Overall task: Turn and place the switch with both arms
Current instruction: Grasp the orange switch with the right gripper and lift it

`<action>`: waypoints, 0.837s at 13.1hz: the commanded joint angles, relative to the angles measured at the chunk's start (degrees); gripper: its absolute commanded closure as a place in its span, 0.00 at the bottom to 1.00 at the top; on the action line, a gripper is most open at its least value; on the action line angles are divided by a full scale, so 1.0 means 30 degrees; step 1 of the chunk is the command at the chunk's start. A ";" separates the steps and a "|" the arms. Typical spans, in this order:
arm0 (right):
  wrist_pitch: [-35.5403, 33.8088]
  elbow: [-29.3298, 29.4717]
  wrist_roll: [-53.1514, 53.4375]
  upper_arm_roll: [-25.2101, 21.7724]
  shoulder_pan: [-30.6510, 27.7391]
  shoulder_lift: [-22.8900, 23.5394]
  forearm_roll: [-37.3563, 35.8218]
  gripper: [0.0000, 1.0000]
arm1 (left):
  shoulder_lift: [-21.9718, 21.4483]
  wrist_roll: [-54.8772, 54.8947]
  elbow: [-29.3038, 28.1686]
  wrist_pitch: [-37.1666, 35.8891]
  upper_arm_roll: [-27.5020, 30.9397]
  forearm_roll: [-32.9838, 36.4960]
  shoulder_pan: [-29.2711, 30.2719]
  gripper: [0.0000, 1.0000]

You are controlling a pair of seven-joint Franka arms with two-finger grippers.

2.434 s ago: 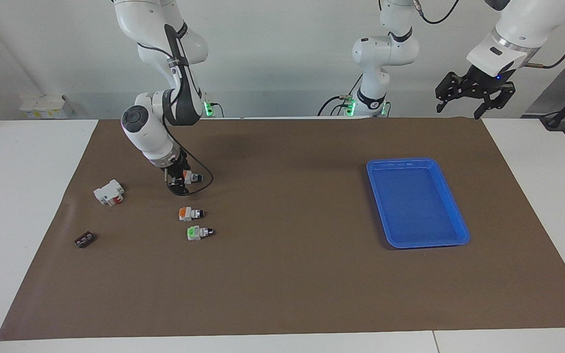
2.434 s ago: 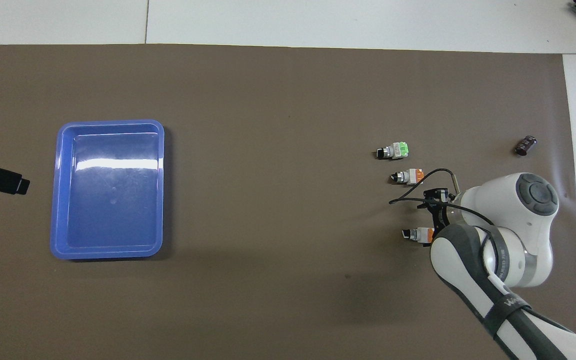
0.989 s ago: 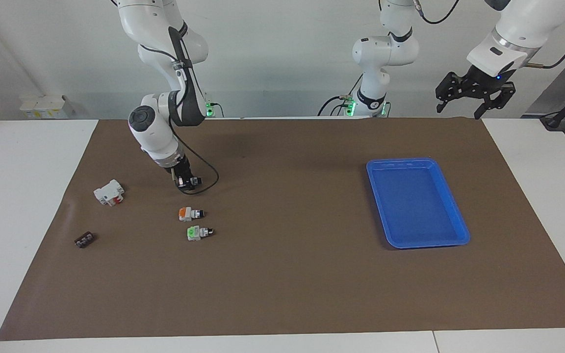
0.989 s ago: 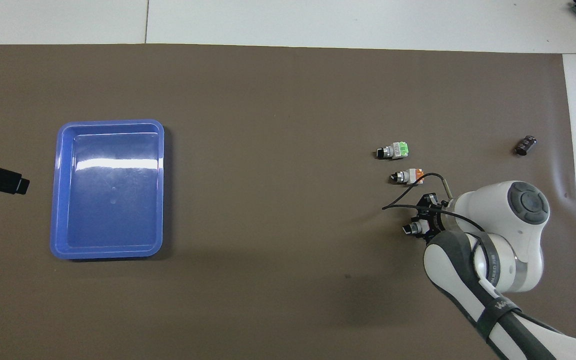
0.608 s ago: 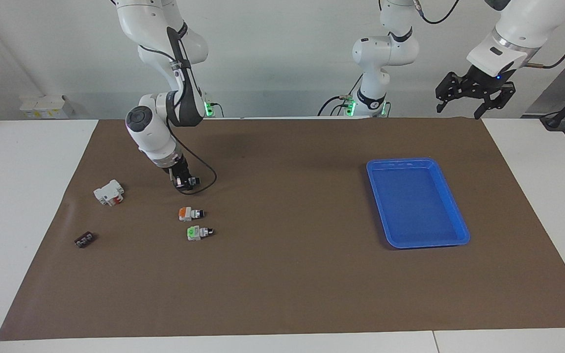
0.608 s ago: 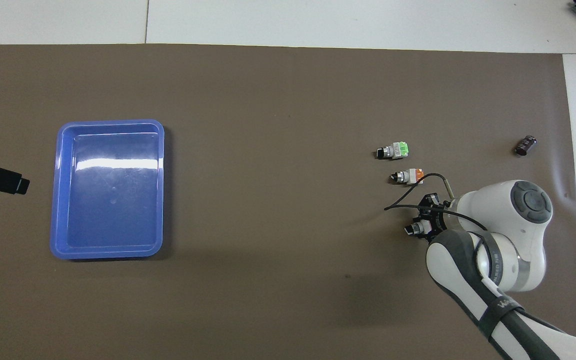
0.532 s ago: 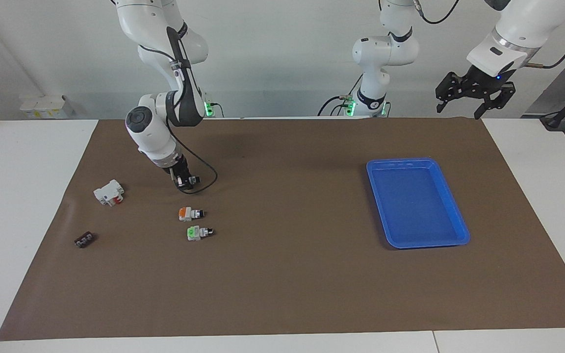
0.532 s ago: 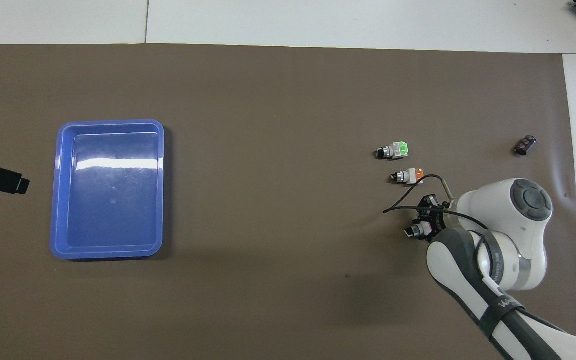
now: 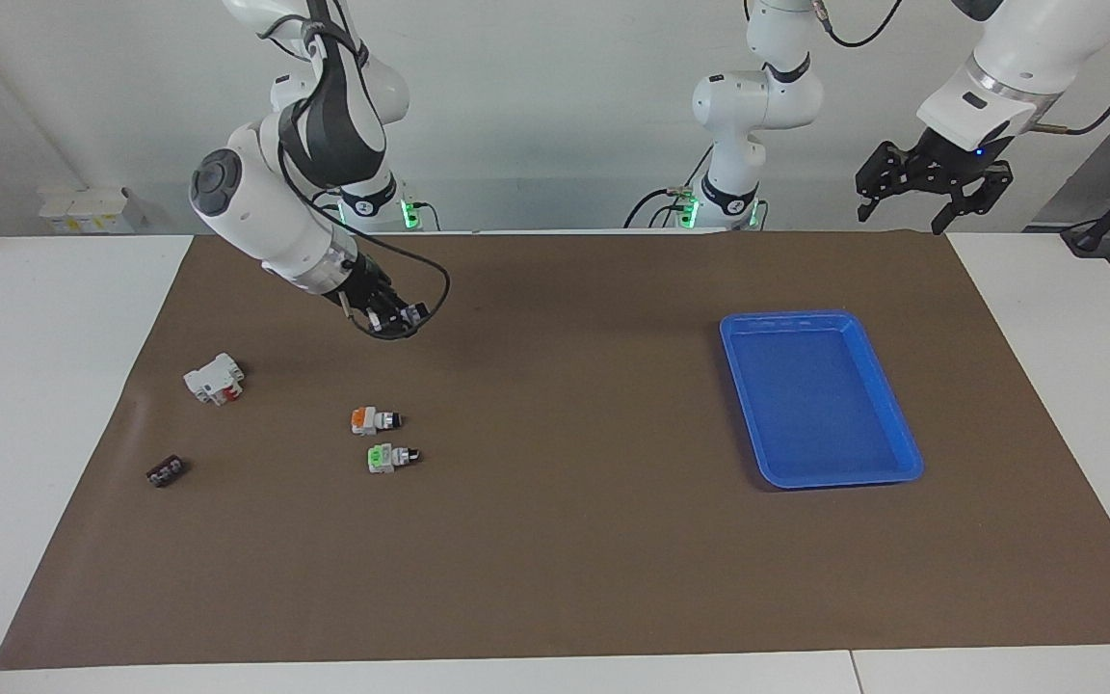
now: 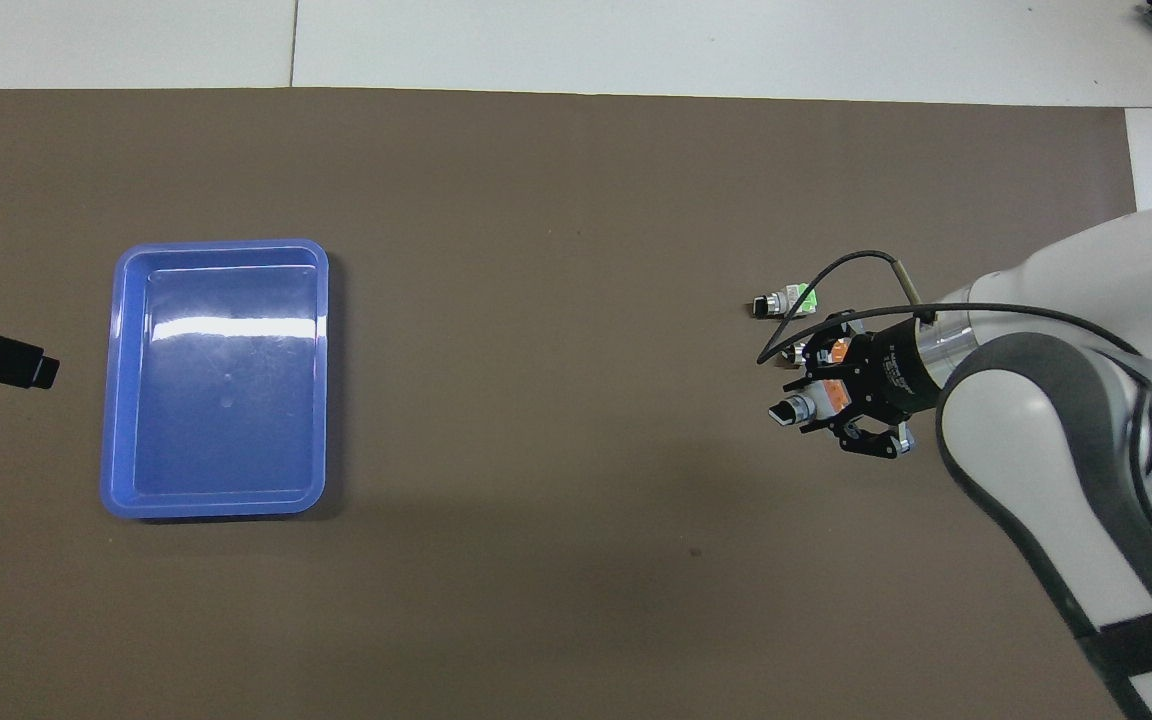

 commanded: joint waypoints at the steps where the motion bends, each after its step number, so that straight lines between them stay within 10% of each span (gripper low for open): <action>1: -0.0667 0.1872 0.1486 0.0305 0.0023 0.0324 0.2611 1.00 | -0.0477 0.0028 -0.0512 -0.0085 0.0129 -0.0041 -0.0087 0.00; 11: 0.7295 0.2931 0.5009 0.1040 0.4501 0.1261 0.7979 1.00 | -0.0477 0.0028 -0.0483 -0.0085 0.0129 -0.0041 -0.0087 0.00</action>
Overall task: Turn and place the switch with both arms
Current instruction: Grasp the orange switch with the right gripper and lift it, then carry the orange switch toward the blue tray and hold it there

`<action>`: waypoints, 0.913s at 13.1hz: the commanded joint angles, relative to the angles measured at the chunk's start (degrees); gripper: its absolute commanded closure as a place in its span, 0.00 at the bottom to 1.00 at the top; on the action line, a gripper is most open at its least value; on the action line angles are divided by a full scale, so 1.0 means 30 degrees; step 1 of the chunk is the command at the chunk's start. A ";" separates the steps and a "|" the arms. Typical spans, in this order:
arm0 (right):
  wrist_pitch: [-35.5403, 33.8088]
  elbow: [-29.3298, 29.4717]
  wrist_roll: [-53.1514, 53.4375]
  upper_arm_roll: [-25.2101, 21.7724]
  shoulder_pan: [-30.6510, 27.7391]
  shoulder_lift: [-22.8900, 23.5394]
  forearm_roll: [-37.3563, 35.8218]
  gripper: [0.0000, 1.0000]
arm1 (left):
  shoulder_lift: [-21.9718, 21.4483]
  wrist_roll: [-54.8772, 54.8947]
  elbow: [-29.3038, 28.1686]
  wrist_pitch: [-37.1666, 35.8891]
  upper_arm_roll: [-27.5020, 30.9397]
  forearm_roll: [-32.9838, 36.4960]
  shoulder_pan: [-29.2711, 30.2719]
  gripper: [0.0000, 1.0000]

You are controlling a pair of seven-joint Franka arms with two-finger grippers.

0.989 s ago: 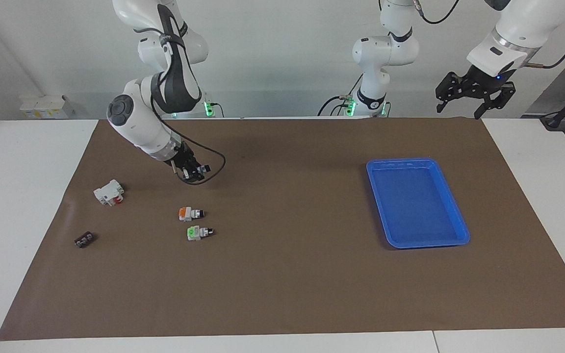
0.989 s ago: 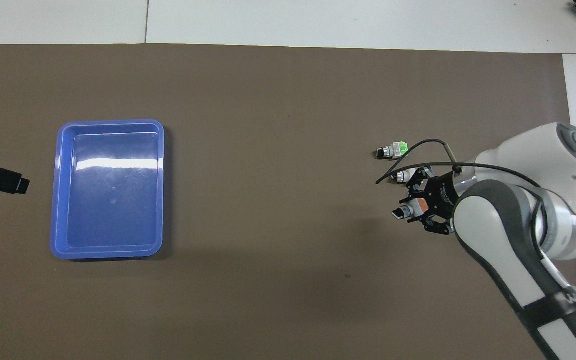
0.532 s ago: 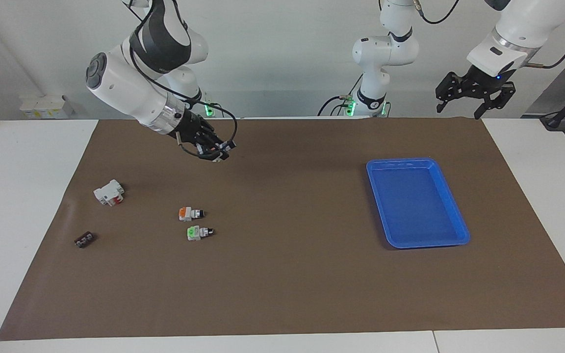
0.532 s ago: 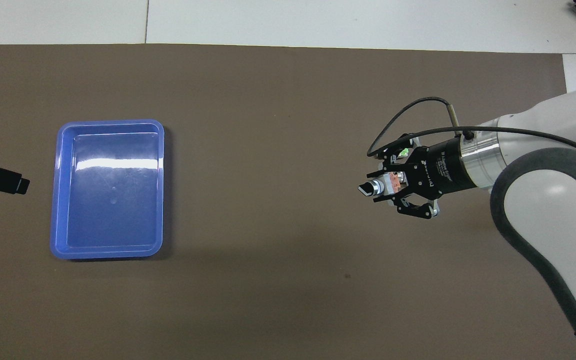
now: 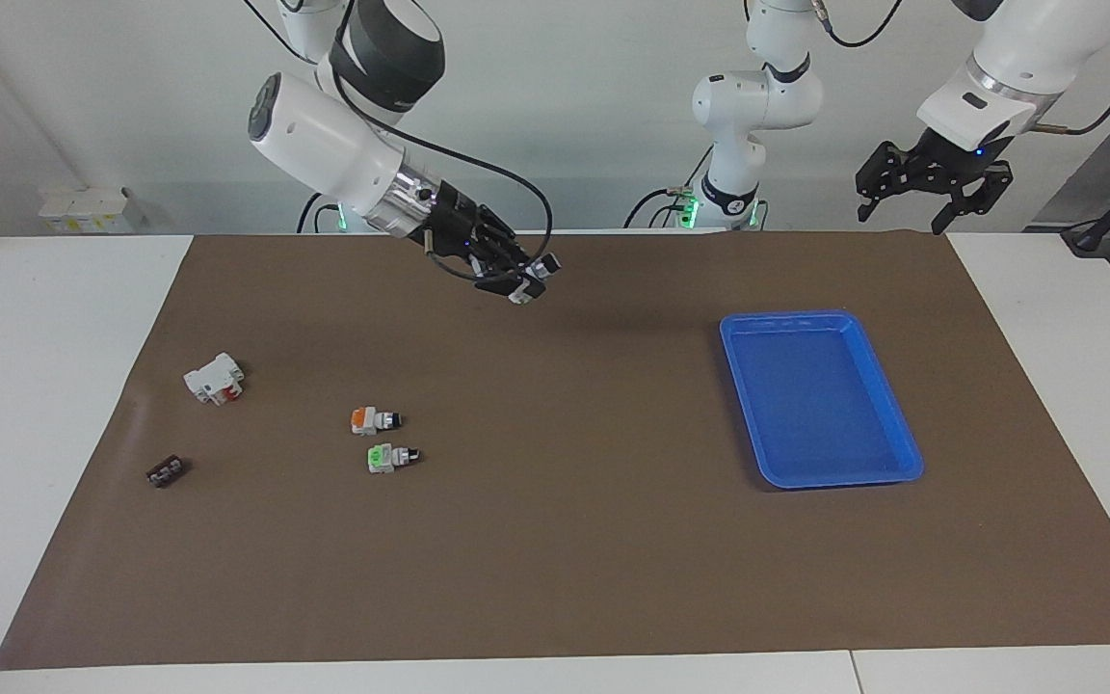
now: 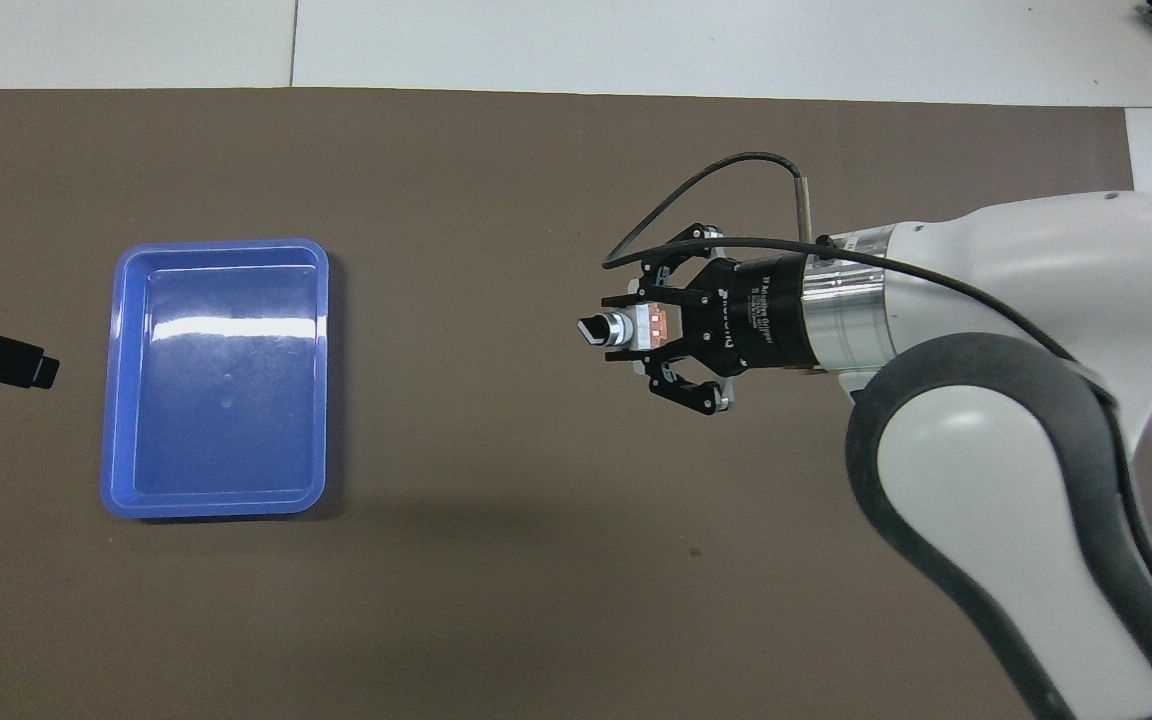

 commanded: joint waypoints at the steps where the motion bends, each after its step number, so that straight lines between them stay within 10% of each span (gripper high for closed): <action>1: 0.1813 0.0503 0.0957 0.0030 0.1145 0.0556 0.0826 1.00 | -0.0476 0.0028 -0.0483 -0.0085 0.0129 -0.0041 -0.0116 0.00; 12: 0.4193 0.0855 0.2013 0.0119 0.4868 0.1054 0.0621 1.00 | -0.0476 0.0028 -0.0483 -0.0085 0.0129 -0.0041 -0.0116 0.00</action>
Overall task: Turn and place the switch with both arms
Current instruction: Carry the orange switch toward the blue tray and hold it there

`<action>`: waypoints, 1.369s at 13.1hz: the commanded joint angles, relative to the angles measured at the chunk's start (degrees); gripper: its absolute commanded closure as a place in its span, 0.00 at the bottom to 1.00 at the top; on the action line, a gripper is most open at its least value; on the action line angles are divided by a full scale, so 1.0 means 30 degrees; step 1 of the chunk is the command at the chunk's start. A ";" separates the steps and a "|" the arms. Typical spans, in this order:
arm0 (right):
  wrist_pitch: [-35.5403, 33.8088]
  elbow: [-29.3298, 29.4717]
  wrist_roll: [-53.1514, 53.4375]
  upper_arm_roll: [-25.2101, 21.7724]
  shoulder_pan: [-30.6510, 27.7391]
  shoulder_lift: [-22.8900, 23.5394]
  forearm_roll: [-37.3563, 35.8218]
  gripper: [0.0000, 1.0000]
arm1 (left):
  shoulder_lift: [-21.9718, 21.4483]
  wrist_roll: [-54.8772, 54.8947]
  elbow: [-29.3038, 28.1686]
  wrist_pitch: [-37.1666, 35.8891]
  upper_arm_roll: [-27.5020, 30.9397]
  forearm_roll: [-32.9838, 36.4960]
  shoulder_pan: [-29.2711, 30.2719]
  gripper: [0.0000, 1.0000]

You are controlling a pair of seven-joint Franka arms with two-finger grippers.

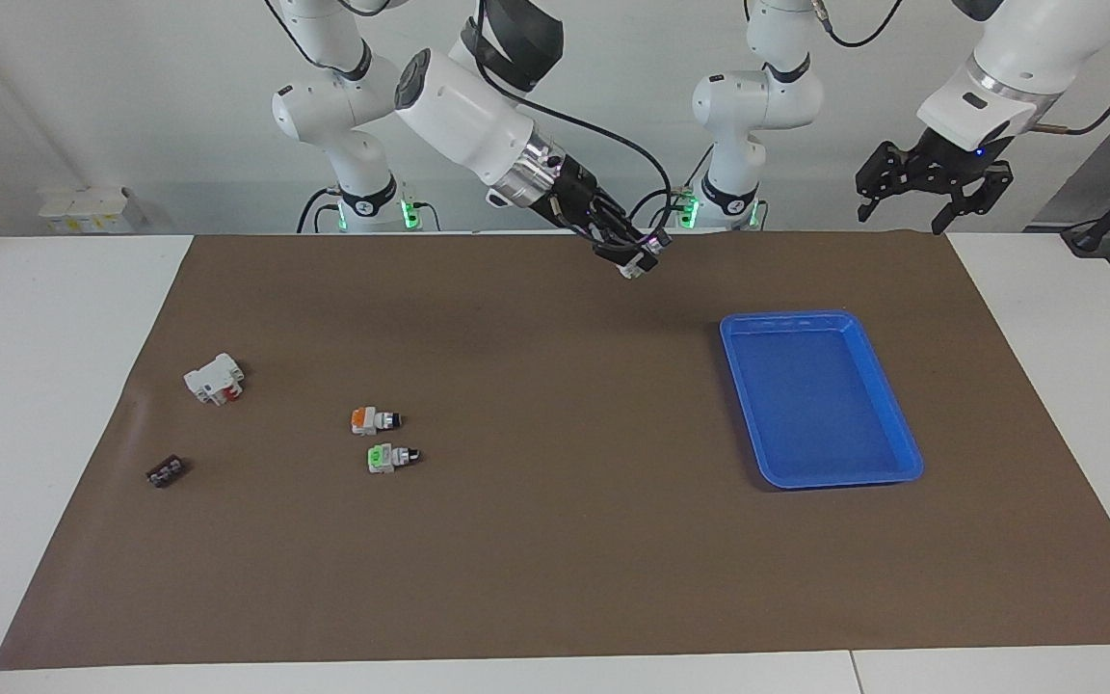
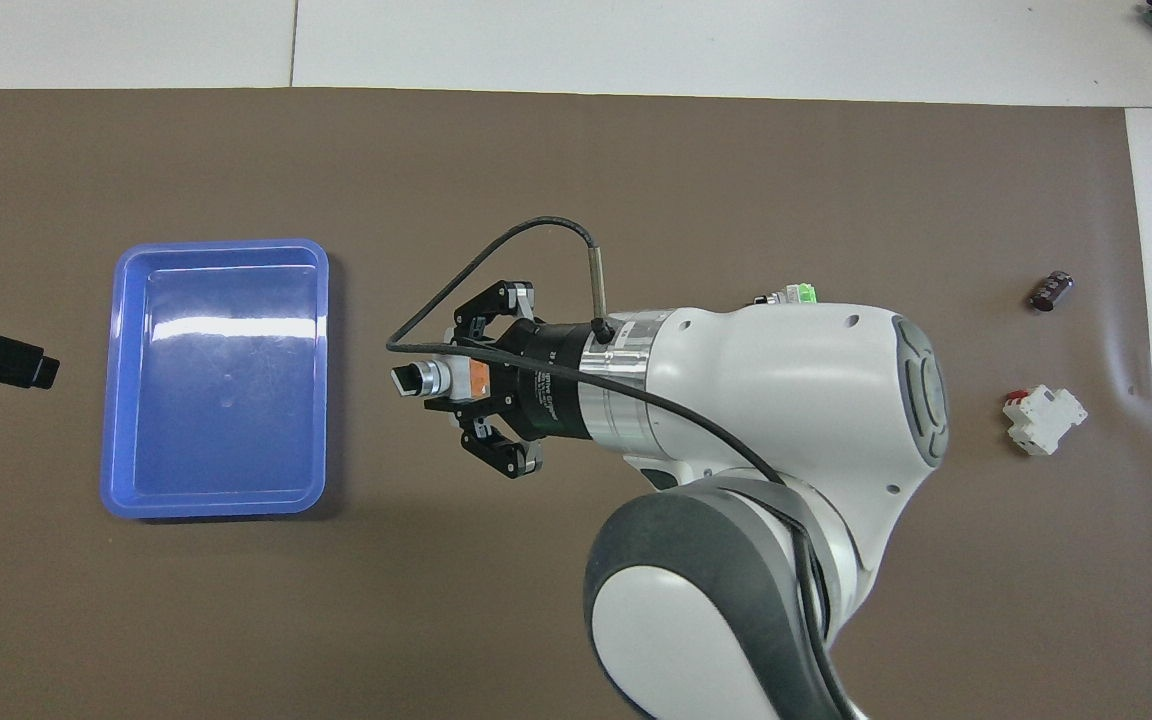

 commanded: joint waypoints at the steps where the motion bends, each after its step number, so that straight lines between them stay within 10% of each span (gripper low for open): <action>1: -0.0296 0.0424 0.0323 -0.0027 0.0229 0.0267 0.0218 1.00 | -0.0476 0.0028 -0.0483 -0.0085 0.0129 -0.0042 -0.0088 0.00; 18: -0.1029 0.0395 0.0293 -0.0027 -0.0005 0.0032 0.0159 1.00 | -0.0476 0.0028 -0.0512 -0.0085 0.0129 -0.0042 -0.0087 0.00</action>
